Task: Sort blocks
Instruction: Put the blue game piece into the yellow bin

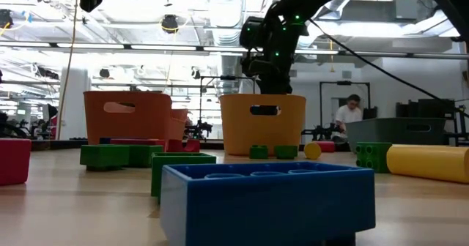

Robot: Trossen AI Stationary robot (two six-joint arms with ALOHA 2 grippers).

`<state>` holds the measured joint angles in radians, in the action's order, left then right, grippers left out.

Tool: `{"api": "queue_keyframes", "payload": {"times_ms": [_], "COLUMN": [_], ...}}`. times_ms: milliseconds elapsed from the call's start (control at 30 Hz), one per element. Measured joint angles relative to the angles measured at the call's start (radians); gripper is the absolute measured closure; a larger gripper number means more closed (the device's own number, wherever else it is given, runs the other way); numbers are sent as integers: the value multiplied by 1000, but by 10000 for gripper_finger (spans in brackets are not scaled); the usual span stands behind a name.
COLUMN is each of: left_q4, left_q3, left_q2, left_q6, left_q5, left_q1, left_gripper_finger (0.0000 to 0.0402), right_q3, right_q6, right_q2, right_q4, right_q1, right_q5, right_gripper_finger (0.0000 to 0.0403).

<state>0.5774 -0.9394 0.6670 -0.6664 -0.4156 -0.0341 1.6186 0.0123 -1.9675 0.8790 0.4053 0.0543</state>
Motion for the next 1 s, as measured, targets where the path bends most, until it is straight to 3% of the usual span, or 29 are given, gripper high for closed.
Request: {"api": "queue_keyframes", "payload": {"times_ms": [500,767,1000], "left_q4": [0,0,0], "left_q3": [0,0,0], "left_q2": [0,0,0], "left_q6": [0,0,4], "left_q5": [1,1,1], "left_q1": [0,0,0], "left_gripper_finger": [262,262,262], "right_q3": [-10,-1,5], "right_q6": [38,41,14], "right_q2": [-33,-21,156], "right_q4": [4,49,69], "right_q1": [2,29,91], "right_q5": [27,29,22], "right_gripper_finger": [328,234,179]}}
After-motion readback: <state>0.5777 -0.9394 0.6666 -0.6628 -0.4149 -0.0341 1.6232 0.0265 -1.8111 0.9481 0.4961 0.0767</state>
